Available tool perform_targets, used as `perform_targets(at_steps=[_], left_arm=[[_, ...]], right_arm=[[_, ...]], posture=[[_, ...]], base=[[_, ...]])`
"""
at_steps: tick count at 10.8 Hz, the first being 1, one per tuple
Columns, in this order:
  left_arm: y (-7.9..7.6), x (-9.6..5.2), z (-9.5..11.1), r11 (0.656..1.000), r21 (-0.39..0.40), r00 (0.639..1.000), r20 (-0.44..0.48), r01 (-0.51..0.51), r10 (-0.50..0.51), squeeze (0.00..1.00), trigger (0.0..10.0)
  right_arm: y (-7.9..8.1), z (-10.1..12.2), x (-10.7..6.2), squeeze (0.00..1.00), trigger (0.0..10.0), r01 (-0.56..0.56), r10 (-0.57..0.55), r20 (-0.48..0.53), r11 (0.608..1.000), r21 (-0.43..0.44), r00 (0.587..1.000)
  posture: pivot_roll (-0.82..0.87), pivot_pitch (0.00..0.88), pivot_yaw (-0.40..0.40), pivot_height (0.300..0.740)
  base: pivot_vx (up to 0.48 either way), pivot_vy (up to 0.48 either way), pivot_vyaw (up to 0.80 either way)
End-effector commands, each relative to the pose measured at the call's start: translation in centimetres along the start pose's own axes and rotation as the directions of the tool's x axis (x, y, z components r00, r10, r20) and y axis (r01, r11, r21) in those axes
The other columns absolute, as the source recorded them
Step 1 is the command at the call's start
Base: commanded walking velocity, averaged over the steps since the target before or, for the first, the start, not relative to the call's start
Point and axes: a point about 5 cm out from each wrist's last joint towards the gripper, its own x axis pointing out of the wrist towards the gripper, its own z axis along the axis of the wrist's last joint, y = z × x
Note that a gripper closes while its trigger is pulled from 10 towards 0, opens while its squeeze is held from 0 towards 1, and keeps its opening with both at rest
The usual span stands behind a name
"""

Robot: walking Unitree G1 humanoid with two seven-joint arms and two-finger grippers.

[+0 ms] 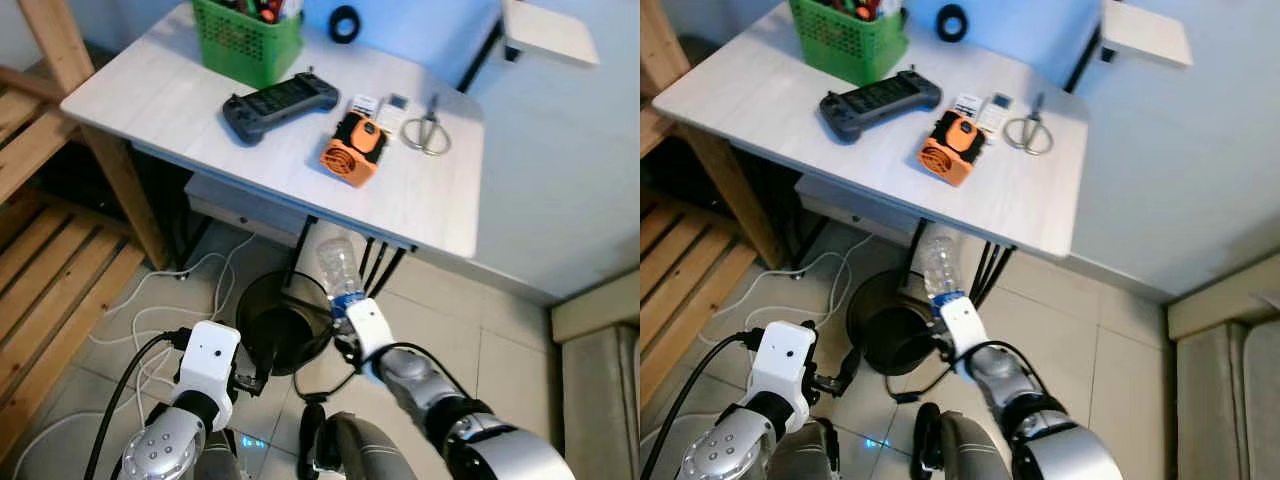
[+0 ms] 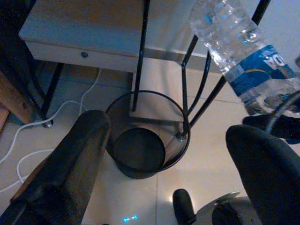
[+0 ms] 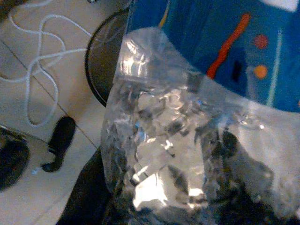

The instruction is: Clean up the room

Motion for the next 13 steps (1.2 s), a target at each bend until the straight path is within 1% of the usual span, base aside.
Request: perform_targets(at_steps=[1,2,3,4,5,7,8,10,12,13], left_arm=[[-0.7,-0.1,-0.2,1.0,-0.012,1.0,-0.011,0.02,-0.02,0.0,10.0],[-0.8,0.0,-0.2,1.0,-0.013,1.0,-0.012,0.022,-0.022,0.0,10.0],[-0.9,0.2,-0.2,1.0,-0.013,1.0,-0.009,0.019,-0.019,0.0,10.0],[-1.0,0.5,0.0,1.0,-0.019,1.0,0.0,0.011,-0.011,0.0,10.0],[-1.1,0.6,0.0,1.0,-0.02,1.0,0.003,0.013,-0.013,0.0,10.0],[-1.2,0.7,0.0,1.0,-0.022,1.0,0.004,0.011,-0.011,0.0,10.0],[-1.3,0.9,0.0,1.0,-0.021,1.0,0.007,0.008,-0.008,0.0,10.0],[-1.5,1.1,0.1,1.0,-0.025,1.0,0.014,0.004,-0.003,0.0,10.0],[-1.8,1.4,0.2,0.999,-0.032,1.0,0.02,0.002,-0.001,0.0,10.0],[-1.8,1.7,0.3,1.0,-0.027,1.0,0.029,-0.001,0.001,0.0,10.0]], right_arm=[[-0.1,0.5,0.1,1.0,10.0,0.004,-0.004,0.002,0.999,0.051,1.0],[0.2,0.8,0.2,1.0,10.0,-0.002,0.002,0.003,0.996,0.092,1.0],[0.5,0.9,0.3,1.0,10.0,-0.018,0.019,-0.007,0.986,0.167,1.0],[0.8,0.9,0.4,1.0,10.0,-0.036,0.04,-0.024,0.992,0.125,0.999],[0.9,0.9,0.4,1.0,10.0,-0.039,0.042,-0.027,0.994,0.106,0.999],[1.0,1.0,0.4,1.0,10.0,-0.05,0.054,-0.027,0.992,0.117,0.998],[1.2,0.9,0.4,1.0,10.0,-0.062,0.066,-0.023,0.987,0.145,0.998],[1.5,1.0,0.5,1.0,10.0,-0.089,0.093,-0.013,0.981,0.17,0.996],[1.6,1.1,0.5,1.0,10.0,-0.113,0.114,-0.004,0.984,0.137,0.993],[0.9,1.9,0.4,0.91,10.0,-0.082,0.081,0.033,0.996,0.047,0.996]], posture=[[0.19,0.249,-0.207,0.74],[0.19,0.25,-0.217,0.74],[0.18,0.25,-0.235,0.74],[0.18,0.246,-0.242,0.74],[0.18,0.244,-0.244,0.74],[0.17,0.24,-0.25,0.74],[0.17,0.238,-0.255,0.74],[0.17,0.231,-0.271,0.74],[0.16,0.224,-0.275,0.74],[0.16,0.214,-0.266,0.74]], base=[[0.0,0.0,0.0],[0.0,0.0,0.0],[0.0,0.0,0.0],[0.0,0.0,0.0],[0.0,0.0,0.0],[0.0,0.0,0.0],[0.0,0.0,0.0],[0.0,0.0,0.0],[0.0,0.0,0.0],[0.0,0.0,0.0]])
